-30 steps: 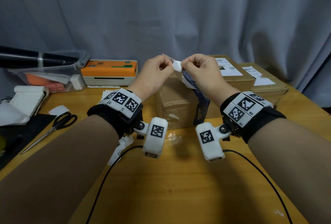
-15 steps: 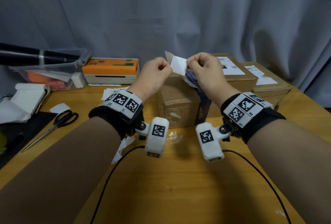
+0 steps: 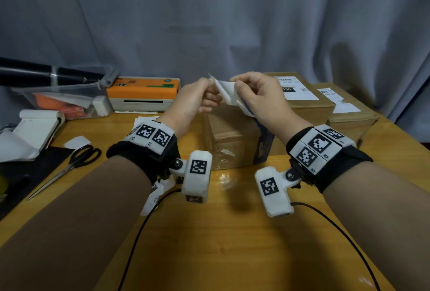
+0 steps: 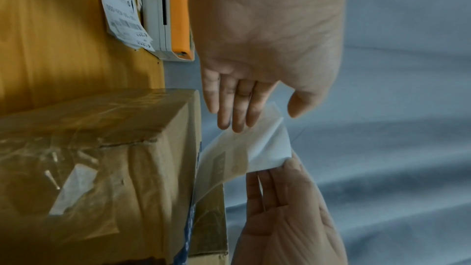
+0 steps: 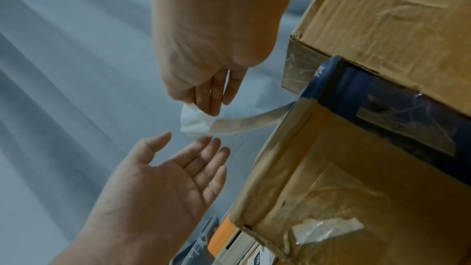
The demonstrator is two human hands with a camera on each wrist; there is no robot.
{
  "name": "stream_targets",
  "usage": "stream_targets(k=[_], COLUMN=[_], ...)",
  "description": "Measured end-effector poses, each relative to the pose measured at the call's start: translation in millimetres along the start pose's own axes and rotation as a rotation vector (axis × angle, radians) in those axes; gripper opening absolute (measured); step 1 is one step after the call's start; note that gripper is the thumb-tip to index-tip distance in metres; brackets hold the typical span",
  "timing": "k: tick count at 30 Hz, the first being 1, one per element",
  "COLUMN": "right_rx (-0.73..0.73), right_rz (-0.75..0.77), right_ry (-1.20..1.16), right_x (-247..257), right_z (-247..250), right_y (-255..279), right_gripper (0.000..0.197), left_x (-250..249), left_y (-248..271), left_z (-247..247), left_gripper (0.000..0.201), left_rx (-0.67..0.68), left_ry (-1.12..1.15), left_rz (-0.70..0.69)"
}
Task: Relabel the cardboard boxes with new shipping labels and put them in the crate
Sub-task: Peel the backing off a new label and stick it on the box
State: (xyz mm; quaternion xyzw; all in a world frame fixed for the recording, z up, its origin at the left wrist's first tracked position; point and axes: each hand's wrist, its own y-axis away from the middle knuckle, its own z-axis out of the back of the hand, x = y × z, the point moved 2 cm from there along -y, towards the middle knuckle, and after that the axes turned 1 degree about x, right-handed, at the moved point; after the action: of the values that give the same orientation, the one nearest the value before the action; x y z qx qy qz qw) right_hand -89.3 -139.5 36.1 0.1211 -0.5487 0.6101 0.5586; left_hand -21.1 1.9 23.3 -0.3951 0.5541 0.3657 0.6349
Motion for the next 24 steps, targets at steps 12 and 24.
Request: stream_targets(k=[12,24], right_rx=[0.038,0.14], right_rz=[-0.071,-0.116], right_ry=[-0.065,-0.232], right_x=[2,7], right_z=[-2,7], right_y=[3,-2], right_gripper=[0.019,0.009], left_x=[-4,-20], left_y=[2,4], left_z=[1,-6], left_gripper=[0.012,0.015], left_rx=[0.026,0.084], left_ry=[-0.103,-0.294], left_rz=[-0.301,-0.406])
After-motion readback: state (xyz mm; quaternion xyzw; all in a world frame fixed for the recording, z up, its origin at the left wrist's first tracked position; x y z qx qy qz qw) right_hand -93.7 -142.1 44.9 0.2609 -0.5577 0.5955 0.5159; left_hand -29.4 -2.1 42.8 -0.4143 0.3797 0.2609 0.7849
